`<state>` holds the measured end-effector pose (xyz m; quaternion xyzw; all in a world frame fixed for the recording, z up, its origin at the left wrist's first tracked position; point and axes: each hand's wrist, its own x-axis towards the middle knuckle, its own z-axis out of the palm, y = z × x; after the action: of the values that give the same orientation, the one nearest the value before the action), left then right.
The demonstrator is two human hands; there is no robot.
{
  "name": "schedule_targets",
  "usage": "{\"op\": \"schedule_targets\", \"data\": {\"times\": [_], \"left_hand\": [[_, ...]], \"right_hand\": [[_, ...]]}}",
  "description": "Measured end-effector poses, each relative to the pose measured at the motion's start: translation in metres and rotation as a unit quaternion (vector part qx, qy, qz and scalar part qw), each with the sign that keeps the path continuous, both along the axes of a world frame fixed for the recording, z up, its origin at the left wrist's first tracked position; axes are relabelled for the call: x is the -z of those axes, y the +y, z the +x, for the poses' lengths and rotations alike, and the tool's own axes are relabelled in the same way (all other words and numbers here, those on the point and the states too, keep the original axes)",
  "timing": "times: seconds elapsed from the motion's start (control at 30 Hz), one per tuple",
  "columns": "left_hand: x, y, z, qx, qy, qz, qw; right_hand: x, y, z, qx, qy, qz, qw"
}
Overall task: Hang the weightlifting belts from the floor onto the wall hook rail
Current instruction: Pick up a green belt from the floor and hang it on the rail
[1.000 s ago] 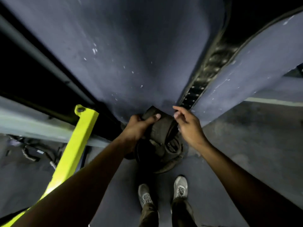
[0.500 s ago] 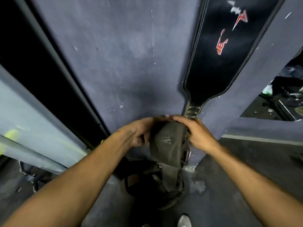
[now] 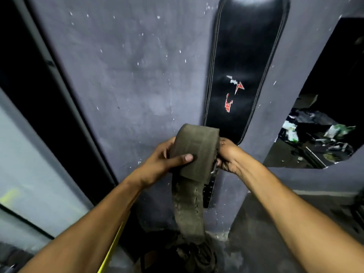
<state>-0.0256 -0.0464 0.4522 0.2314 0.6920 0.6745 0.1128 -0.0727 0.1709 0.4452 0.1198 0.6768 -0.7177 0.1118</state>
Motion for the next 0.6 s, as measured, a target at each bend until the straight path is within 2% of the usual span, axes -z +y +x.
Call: {"op": "schedule_targets", "data": {"times": [0.07, 0.13, 0.17, 0.23, 0.27, 0.3, 0.33, 0.37, 0.5, 0.6], "left_hand": [[-0.016, -0.003, 0.002, 0.038, 0.039, -0.068, 0.996], [-0.025, -0.009, -0.002, 0.048, 0.129, -0.163, 0.977], [-0.028, -0.012, -0.004, 0.042, 0.195, -0.224, 0.954], [-0.033, -0.016, -0.010, 0.007, 0.355, -0.330, 0.875], [-0.034, -0.016, -0.013, -0.018, 0.423, -0.348, 0.836], [-0.038, -0.015, -0.014, -0.049, 0.467, -0.336, 0.816], [-0.039, -0.014, -0.015, -0.083, 0.479, -0.301, 0.820], [-0.044, -0.012, -0.015, -0.114, 0.465, -0.259, 0.839], [-0.075, 0.002, -0.016, -0.168, 0.254, -0.073, 0.950], [-0.105, 0.009, -0.023, -0.168, 0.176, 0.030, 0.969]], "right_hand": [[-0.008, -0.003, 0.005, 0.012, -0.035, -0.057, 0.998], [-0.015, -0.004, 0.007, 0.015, -0.049, -0.092, 0.994], [-0.020, -0.004, 0.008, 0.013, -0.048, -0.096, 0.994], [-0.031, -0.003, 0.008, 0.007, -0.048, -0.102, 0.994], [-0.036, -0.002, 0.009, 0.004, -0.051, -0.115, 0.992], [-0.041, -0.003, 0.011, -0.005, -0.046, -0.122, 0.991], [-0.046, -0.005, 0.013, -0.018, -0.037, -0.120, 0.992], [-0.049, -0.008, 0.014, -0.042, -0.026, -0.101, 0.994], [-0.060, -0.012, 0.015, -0.087, 0.052, 0.020, 0.995], [-0.064, -0.016, 0.020, -0.098, 0.073, 0.036, 0.992]]}}
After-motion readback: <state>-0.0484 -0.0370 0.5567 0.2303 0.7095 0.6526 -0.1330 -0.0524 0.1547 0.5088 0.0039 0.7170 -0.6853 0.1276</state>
